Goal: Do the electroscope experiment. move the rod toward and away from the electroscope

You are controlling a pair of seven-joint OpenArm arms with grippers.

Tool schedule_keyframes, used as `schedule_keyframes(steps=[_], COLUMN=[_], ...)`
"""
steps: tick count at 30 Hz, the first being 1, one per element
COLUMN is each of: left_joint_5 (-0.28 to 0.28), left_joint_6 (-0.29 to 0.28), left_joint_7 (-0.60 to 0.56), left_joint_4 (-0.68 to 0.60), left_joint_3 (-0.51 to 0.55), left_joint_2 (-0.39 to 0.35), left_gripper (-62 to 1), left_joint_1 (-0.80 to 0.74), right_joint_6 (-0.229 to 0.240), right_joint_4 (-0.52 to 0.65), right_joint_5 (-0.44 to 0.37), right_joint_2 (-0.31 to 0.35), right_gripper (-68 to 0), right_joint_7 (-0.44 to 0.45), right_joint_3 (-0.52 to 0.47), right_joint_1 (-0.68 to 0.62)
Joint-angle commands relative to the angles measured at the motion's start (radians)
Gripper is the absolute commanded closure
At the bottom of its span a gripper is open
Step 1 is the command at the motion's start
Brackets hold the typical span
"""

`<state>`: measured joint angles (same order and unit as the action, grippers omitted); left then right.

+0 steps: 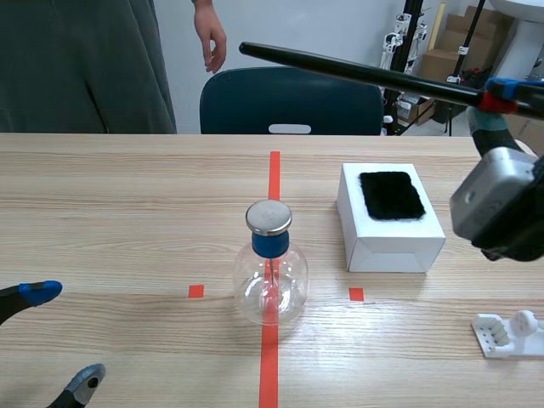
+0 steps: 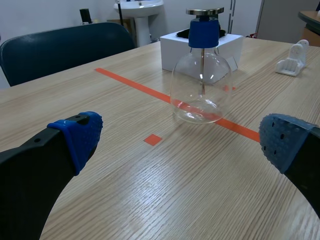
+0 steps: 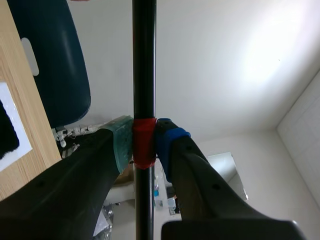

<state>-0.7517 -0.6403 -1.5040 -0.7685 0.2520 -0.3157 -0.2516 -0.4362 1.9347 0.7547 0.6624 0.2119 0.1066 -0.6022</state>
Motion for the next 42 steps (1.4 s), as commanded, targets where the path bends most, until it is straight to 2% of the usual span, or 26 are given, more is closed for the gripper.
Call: schedule_keyframes(steps=[1, 4, 9, 10, 16, 21, 31, 42], left_joint_5=[0.01, 0.01, 0.01, 0.01, 0.01, 0.011, 0.01, 0.01], left_joint_6=[-0.001, -0.001, -0.001, -0.001, -0.001, -0.001, -0.001, -0.001], left_joint_7=[-0.05, -0.05, -0.05, -0.05, -0.05, -0.05, -0.05, -0.05], left_joint_4=[-0.012, -0.012, -0.012, -0.012, -0.012, -0.012, -0.012, -0.012], left_joint_3=[0.006, 0.006, 0.006, 0.006, 0.006, 0.006, 0.006, 0.006], left_joint_2=[-0.001, -0.001, -0.001, -0.001, -0.001, -0.001, -0.001, -0.001], left_gripper=[-62.3, -62.3, -62.3, -62.3, -62.3, -62.3, -62.3, -62.3], left_joint_1=[0.003, 0.003, 0.003, 0.003, 0.003, 0.002, 0.003, 0.003], right_joint_6=[0.011, 0.028, 0.128, 0.132, 0.142, 0.142, 0.142, 0.142], right_joint_4=[0.007, -0.003, -0.023, -0.03, -0.076, -0.114, -0.193, -0.211], right_joint_5=[-0.006, -0.006, -0.006, -0.006, 0.016, 0.038, 0.196, 0.272], right_joint_2=[0.016, 0.016, 0.017, 0.019, 0.04, 0.064, 0.064, 0.063], right_gripper=[-0.2, -0.2, -0.2, -0.2, -0.2, -0.2, -0.2, -0.2], right_joint_7=[-0.008, -0.011, -0.003, 0.001, 0.06, 0.076, 0.095, 0.116], right_joint_3=[-0.005, -0.005, -0.004, -0.004, -0.001, -0.001, -0.001, -0.001], right_joint_1=[0.032, 0.062, 0.104, 0.111, 0.14, 0.161, 0.167, 0.167])
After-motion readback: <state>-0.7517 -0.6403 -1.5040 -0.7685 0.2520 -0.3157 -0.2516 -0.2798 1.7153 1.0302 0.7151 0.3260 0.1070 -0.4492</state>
